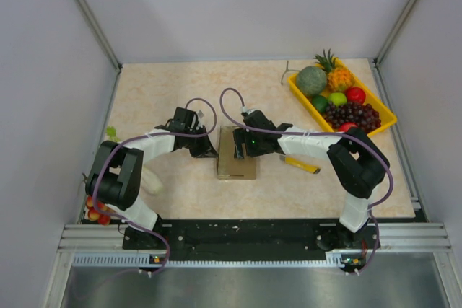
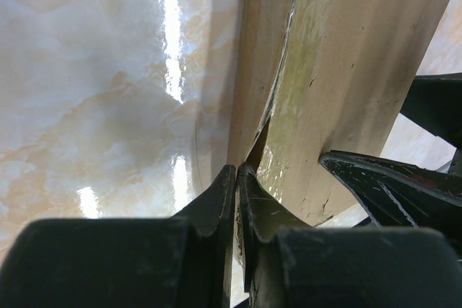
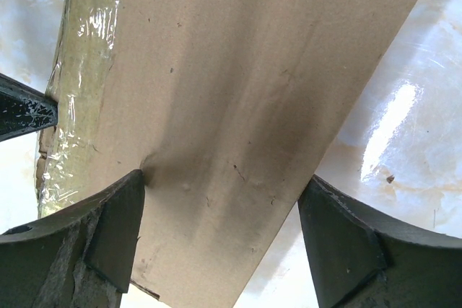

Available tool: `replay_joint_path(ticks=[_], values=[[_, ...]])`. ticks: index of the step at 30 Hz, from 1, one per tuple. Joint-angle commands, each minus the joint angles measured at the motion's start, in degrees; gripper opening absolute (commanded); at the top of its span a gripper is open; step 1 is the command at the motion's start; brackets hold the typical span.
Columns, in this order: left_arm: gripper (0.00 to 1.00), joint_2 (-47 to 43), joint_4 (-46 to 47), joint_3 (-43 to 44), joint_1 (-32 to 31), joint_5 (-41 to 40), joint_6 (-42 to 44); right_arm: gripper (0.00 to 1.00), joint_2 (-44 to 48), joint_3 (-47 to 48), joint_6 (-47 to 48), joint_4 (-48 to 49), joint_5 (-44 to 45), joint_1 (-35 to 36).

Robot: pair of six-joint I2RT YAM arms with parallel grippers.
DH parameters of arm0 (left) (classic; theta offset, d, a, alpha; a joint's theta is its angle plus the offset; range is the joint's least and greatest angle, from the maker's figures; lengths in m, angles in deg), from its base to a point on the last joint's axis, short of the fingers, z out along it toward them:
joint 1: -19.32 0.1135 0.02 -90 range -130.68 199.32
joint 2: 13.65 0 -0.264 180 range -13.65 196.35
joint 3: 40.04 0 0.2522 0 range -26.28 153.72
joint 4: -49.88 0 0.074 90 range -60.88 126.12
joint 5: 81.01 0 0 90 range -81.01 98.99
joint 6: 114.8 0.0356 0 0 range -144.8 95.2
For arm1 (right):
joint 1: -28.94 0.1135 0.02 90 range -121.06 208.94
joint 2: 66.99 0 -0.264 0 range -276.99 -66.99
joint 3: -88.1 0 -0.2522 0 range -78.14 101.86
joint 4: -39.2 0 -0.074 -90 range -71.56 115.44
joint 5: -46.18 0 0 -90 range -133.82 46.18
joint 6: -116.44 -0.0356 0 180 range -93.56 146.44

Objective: Unpack the express box

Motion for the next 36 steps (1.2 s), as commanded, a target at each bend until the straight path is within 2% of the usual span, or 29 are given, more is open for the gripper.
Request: replay_joint_path(ticks=[1, 10, 17, 28, 32, 36], values=[[0.09, 0.83, -3.56, -1.84, 0.88, -4.72, 1.15, 0.77, -2.41, -0.90, 0.43, -3.23, 1.97, 0.60], [0.09, 3.38, -5.31, -1.93, 1.06, -4.36, -3.86, 0.77, -2.14, -0.82, 0.43, -3.40, 1.97, 0.51], [0.09, 3.91, -5.67, -2.46, 2.11, -6.04, -4.21, 0.77, -1.62, -0.64, 1.31, -3.49, 1.62, 0.60], [0.09, 5.76, -5.15, -3.16, 2.55, -3.84, -4.92, 0.77, -0.56, -0.64, 1.84, -3.58, 1.53, 0.51], [0.16, 4.70, -3.21, -2.55, 2.47, -1.82, -3.96, 0.77, -0.03, -0.64, 2.19, -3.75, 1.44, 0.60], [0.28, 3.82, -3.03, -0.79, 2.46, -1.38, -3.78, 0.77, 0.32, -0.47, 2.80, -3.67, 1.09, 0.60]])
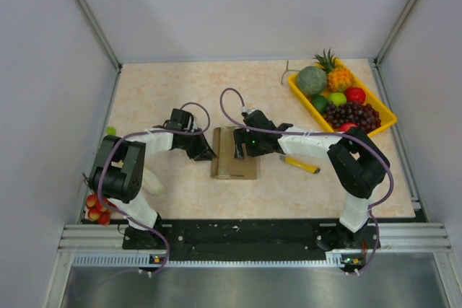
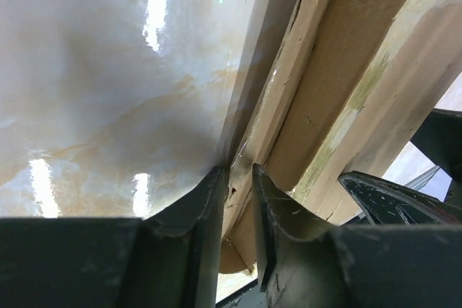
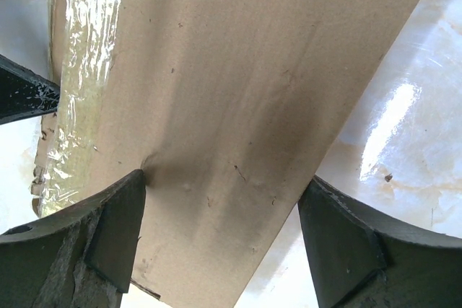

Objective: Unpack the express box

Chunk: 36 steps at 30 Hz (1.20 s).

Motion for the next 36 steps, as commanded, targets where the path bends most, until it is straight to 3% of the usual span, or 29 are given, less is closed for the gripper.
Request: replay_joint_path(ticks=[1, 4, 17, 25, 31, 32, 33, 36], values=[[0.30, 0.30, -2.53, 0.17, -0.53, -2.73, 2.06, 0.77, 0.30, -0.46, 2.63, -3.53, 0.98, 0.62], [0.35, 1.18, -2.00, 0.97, -0.53, -2.12, 1.53, 0.77, 0.73, -0.29, 2.98, -3.45, 0.81, 0.62], [0.39, 4.52, -2.97, 1.67, -0.44, -2.03, 1.36, 0.78, 4.42, -0.99, 6.06, -2.39, -0.34, 0.62], [0.40, 7.94, 4.67, -1.76, -0.44, 10.60, -2.33, 0.78, 4.95, -1.69, 6.59, -1.07, -4.03, 0.62], [0.20, 7.43, 5.91, -2.73, -0.44, 10.46, -2.51, 0.78, 5.48, -2.05, 6.76, -0.90, -4.12, 0.62], [0.16, 7.16, 5.13, -2.55, -0.44, 10.10, -2.25, 0.78, 5.74, -2.05, 6.67, -0.90, -3.94, 0.62], [0.02, 6.55, 4.34, -2.37, -0.44, 9.75, -2.16, 0.79, 5.92, -2.05, 6.76, -0.99, -3.33, 0.62], [0.00, 4.10, 0.57, -0.88, -0.44, 7.38, -0.93, 0.82, 7.85, -1.79, 6.76, -2.21, -0.79, 0.62]])
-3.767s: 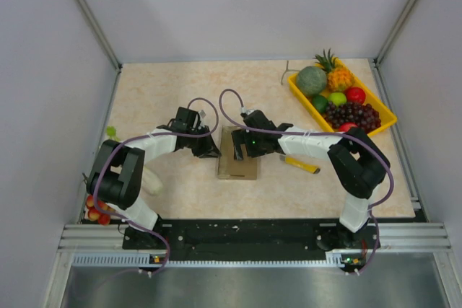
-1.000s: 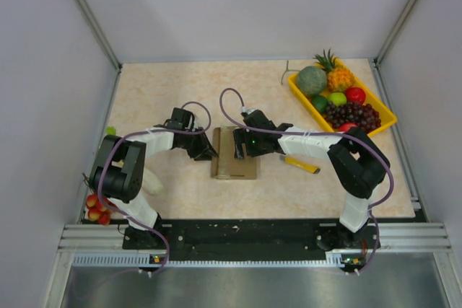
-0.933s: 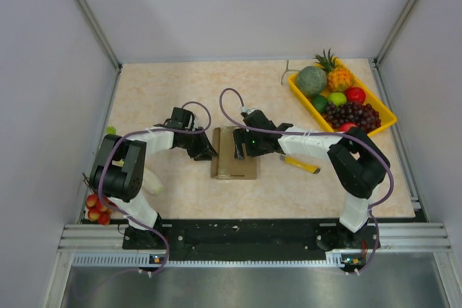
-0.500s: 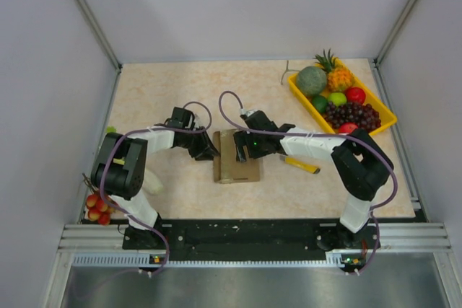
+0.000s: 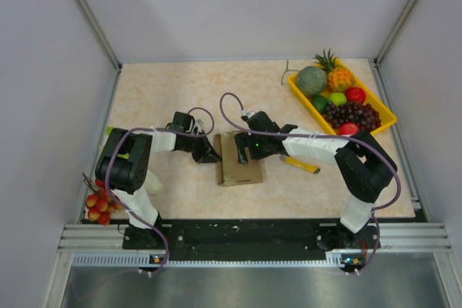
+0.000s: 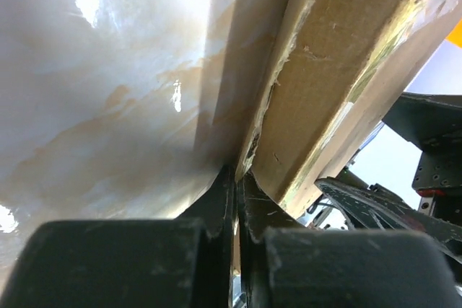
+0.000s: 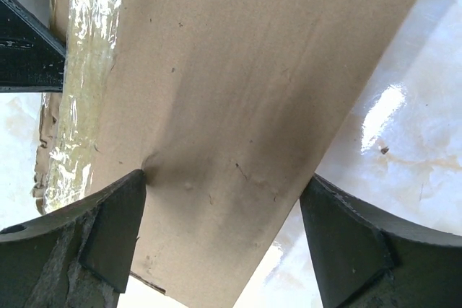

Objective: Unpack the express box

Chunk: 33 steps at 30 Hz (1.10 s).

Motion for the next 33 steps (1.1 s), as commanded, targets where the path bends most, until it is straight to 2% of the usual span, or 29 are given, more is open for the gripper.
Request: replay_joint_path(ticks=[1, 5, 6, 10, 17, 26, 33], values=[[0.00, -2.43, -7.27, 1.24, -0.64, -6.61, 2.83, 0.84, 5.47, 0.55, 1.34, -1.05, 3.68, 0.64], [0.00, -7.35, -15.70, 5.02, -0.64, -11.17, 4.76, 0.90, 10.82, 2.84, 1.52, -5.62, 8.60, 0.73], [0.00, -8.58, -20.42, 6.25, -0.64, -12.41, 5.38, 0.91, 11.71, 3.80, 1.61, -6.16, 9.65, 0.73], [0.00, -12.01, -24.94, 9.59, -0.64, -14.35, 5.74, 0.95, 14.97, 5.39, 1.78, -7.13, 8.70, 0.73], [0.00, -17.28, -24.86, 10.48, -0.81, -10.22, 0.73, 0.96, 12.87, 7.23, 1.78, -7.13, 9.32, 3.01], [0.00, -19.49, -25.39, 12.76, -0.90, -7.94, -0.24, 0.96, 10.75, 12.33, 2.57, -6.25, 7.73, 7.06], [0.00, -19.66, -25.04, 13.55, -0.90, -7.06, -0.15, 0.95, 12.08, 11.19, 3.01, -2.82, 7.91, 8.64]])
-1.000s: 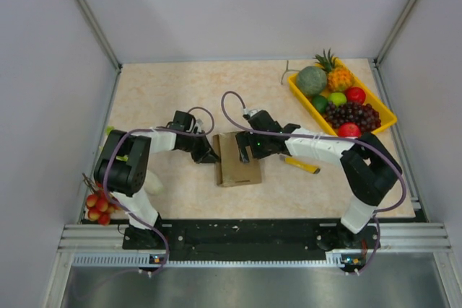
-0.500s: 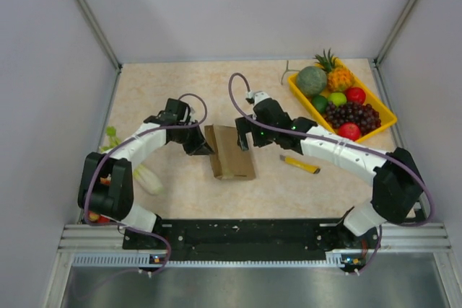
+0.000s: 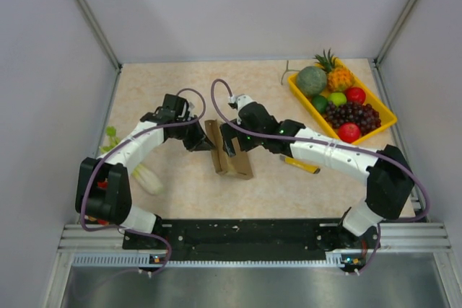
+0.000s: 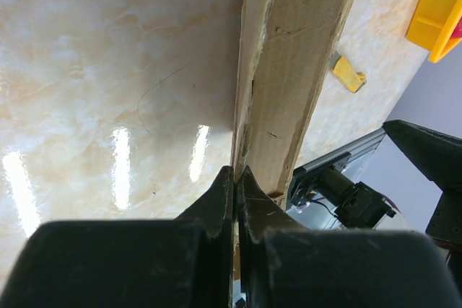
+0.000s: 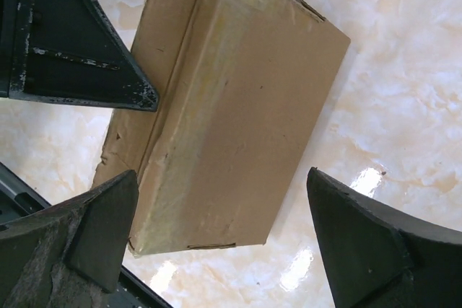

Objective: Unpack the express box

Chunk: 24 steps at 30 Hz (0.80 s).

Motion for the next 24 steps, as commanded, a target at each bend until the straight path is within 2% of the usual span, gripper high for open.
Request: replay_joint_path(ticks=[1, 12, 24], values=[[0.00, -2.27, 0.73, 2.69, -0.16, 2.58, -0.31, 0.95, 1.43, 1.77, 1.18, 3.10, -0.38, 1.04], [0.00, -2.53, -2.96, 7.08, -0.16, 3.46, 3.91, 0.91, -3.41, 1.42, 0.83, 1.96, 2.68, 0.86], [0.00, -2.79, -6.82, 11.65, -0.07, 7.50, 8.74, 0.87, 1.68, -4.47, -6.91, 0.81, 5.16, -4.76]])
